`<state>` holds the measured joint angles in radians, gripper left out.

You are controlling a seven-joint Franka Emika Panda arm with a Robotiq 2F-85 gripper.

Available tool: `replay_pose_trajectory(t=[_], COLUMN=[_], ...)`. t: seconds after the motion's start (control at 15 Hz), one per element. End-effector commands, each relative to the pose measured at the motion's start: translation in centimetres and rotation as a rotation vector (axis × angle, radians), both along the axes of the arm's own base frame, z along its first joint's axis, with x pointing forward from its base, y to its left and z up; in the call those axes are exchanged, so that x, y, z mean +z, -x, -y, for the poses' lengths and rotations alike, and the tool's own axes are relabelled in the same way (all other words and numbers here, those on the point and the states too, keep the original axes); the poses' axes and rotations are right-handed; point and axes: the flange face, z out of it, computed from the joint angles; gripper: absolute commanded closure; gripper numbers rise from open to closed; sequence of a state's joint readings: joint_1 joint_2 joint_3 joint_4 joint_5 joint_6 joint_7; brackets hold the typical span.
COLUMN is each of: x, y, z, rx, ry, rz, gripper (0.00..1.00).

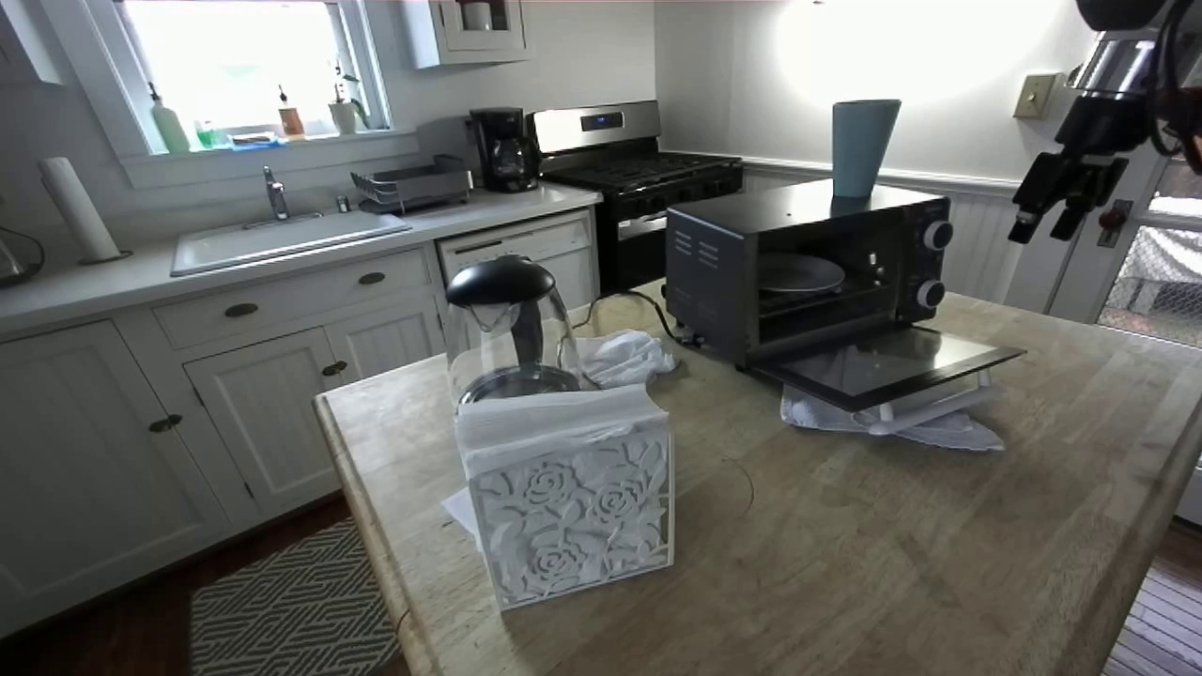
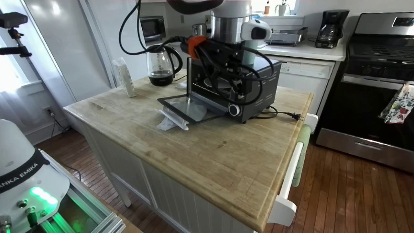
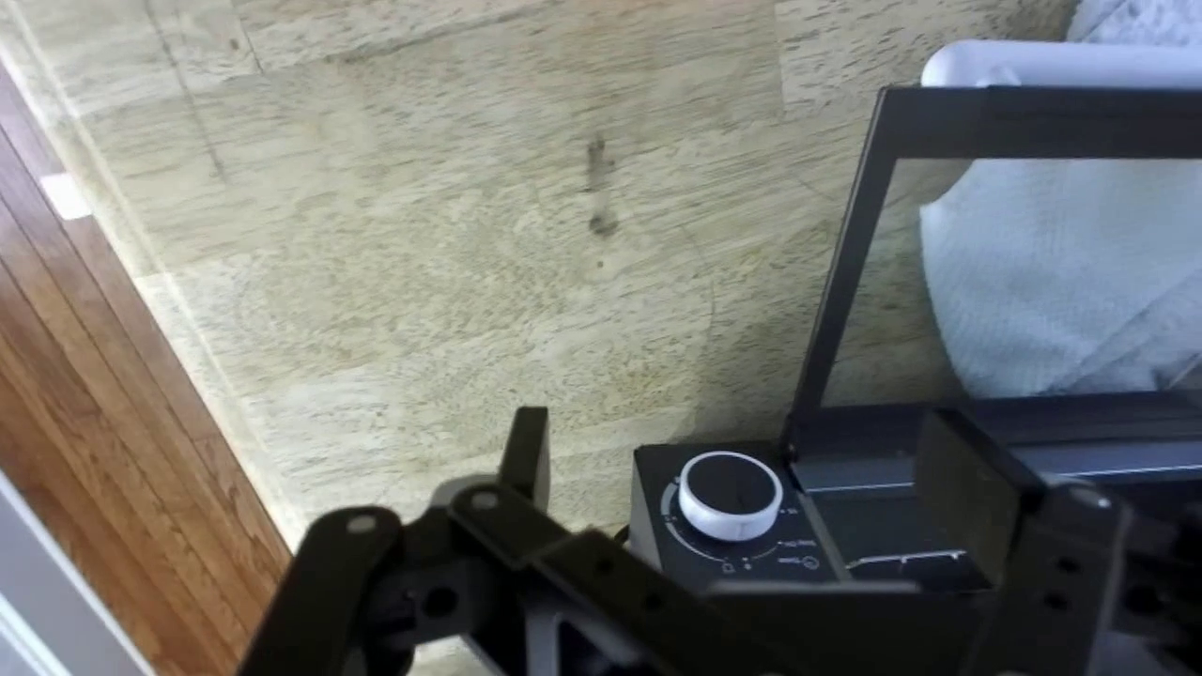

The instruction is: Twist the knob on the oven

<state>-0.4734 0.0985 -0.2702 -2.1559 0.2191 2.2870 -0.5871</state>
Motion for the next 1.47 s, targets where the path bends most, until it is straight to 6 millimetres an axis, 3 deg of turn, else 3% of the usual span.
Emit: replay_pose_trajectory(t=[0.0, 0.33, 0.67, 0.73, 0.93, 1.4], x=[1.7, 4.6, 7.8, 7.0, 7.8, 7.6], y=[3.4, 5.6, 5.8, 5.0, 5.1, 5.3], z=[-4.0, -6.4, -8.1, -7.1, -7.7, -7.7], rx=[0.064, 0.082, 0.037, 0.039, 0.038, 0.037], ry=[0.091, 0.224, 0.254, 0.253, 0.250, 0.249], rz=[0.153, 0.356, 0.596, 0.511, 0.570, 0.568], gripper=[0.00, 0.00, 0.00, 0.00, 0.00, 0.00])
